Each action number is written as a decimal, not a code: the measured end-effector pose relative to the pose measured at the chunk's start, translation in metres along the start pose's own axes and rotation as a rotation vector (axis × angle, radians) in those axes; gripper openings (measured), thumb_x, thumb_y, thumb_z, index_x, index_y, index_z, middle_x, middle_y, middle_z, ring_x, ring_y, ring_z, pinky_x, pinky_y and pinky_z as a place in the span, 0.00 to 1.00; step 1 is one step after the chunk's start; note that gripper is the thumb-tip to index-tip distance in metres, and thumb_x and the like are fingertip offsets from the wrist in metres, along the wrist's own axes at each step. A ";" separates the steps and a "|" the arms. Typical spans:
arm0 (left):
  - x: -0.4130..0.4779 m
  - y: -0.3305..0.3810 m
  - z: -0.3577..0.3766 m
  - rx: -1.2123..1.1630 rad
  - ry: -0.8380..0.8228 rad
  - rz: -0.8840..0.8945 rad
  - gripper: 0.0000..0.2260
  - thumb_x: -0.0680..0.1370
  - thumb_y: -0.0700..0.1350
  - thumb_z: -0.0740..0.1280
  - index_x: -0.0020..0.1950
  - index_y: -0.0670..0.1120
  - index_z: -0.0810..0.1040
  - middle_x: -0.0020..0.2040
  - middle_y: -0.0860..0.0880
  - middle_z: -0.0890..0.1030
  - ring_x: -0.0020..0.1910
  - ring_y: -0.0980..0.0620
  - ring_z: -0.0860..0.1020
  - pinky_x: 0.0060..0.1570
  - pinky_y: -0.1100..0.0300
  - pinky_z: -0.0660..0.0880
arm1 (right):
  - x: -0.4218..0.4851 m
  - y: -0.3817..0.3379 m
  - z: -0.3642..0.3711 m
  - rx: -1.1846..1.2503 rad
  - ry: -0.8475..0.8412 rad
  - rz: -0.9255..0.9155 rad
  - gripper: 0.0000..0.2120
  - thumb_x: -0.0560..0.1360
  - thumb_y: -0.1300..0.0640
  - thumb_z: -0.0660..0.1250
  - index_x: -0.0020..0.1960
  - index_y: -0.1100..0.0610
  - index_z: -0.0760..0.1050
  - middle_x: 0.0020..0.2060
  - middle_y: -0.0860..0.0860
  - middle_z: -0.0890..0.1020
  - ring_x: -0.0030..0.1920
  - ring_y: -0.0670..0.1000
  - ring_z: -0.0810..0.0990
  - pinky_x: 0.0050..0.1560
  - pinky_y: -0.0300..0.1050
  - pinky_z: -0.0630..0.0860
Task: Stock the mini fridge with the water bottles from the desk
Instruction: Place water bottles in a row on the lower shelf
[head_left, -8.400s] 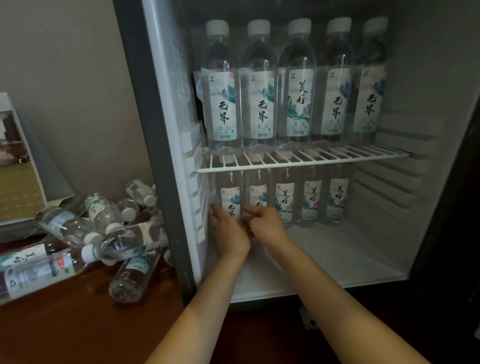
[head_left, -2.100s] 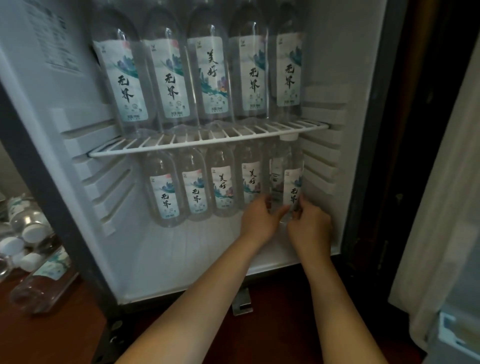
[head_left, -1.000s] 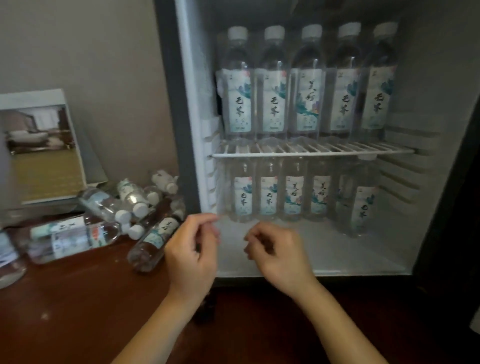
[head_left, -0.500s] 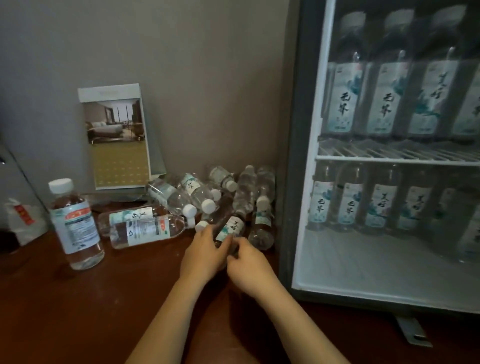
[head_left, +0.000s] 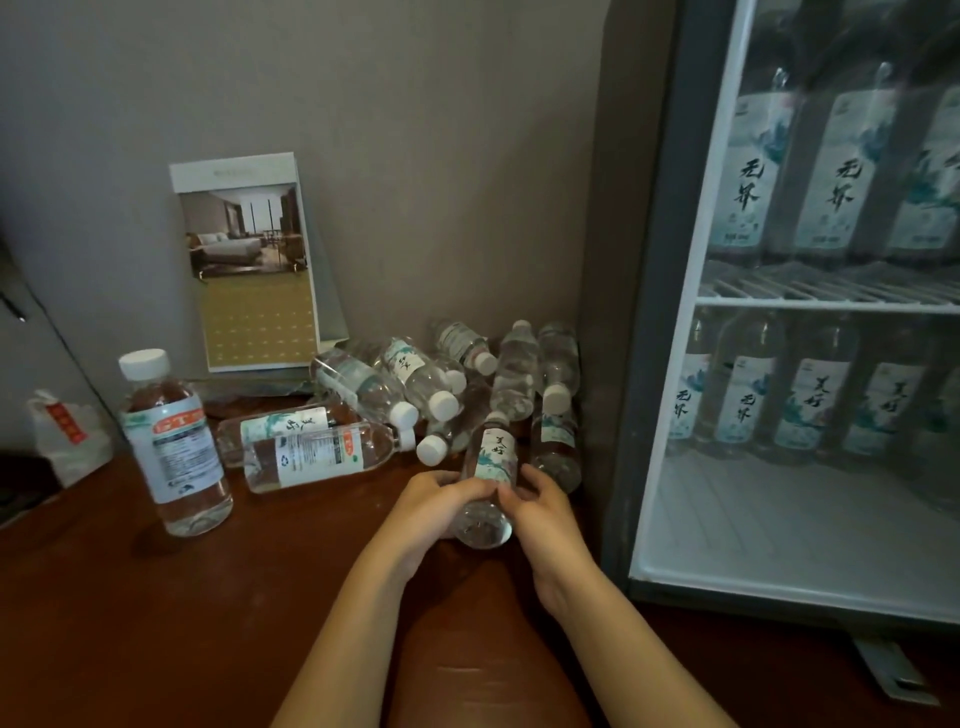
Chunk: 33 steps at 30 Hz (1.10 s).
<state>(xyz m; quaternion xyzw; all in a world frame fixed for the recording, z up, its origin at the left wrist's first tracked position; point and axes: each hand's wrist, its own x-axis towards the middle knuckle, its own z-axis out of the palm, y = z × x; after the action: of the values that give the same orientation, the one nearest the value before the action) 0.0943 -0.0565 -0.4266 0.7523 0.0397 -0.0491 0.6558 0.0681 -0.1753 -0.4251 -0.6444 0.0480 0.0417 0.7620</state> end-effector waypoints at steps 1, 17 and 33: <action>-0.002 0.001 -0.002 -0.033 -0.032 -0.008 0.09 0.73 0.42 0.70 0.51 0.42 0.79 0.44 0.44 0.84 0.40 0.52 0.83 0.40 0.63 0.79 | -0.001 -0.001 0.000 0.010 0.003 -0.015 0.25 0.78 0.64 0.61 0.73 0.55 0.59 0.64 0.54 0.73 0.48 0.45 0.75 0.38 0.35 0.73; -0.009 0.002 0.003 -0.240 -0.278 0.222 0.36 0.58 0.26 0.66 0.63 0.50 0.71 0.56 0.45 0.81 0.57 0.46 0.79 0.48 0.55 0.77 | -0.005 -0.012 -0.003 0.036 -0.144 -0.180 0.22 0.74 0.60 0.67 0.66 0.48 0.68 0.55 0.46 0.79 0.56 0.46 0.78 0.54 0.43 0.77; -0.017 0.006 0.009 -0.098 -0.311 0.306 0.32 0.56 0.29 0.62 0.60 0.44 0.73 0.50 0.47 0.83 0.54 0.50 0.81 0.45 0.61 0.77 | -0.003 -0.007 -0.002 -0.076 -0.170 -0.288 0.29 0.69 0.61 0.73 0.66 0.52 0.65 0.52 0.47 0.80 0.53 0.44 0.79 0.48 0.36 0.77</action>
<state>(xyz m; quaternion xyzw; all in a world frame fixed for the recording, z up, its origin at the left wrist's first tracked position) 0.0777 -0.0658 -0.4195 0.7001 -0.1740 -0.0626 0.6896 0.0659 -0.1784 -0.4178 -0.6672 -0.1110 -0.0116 0.7365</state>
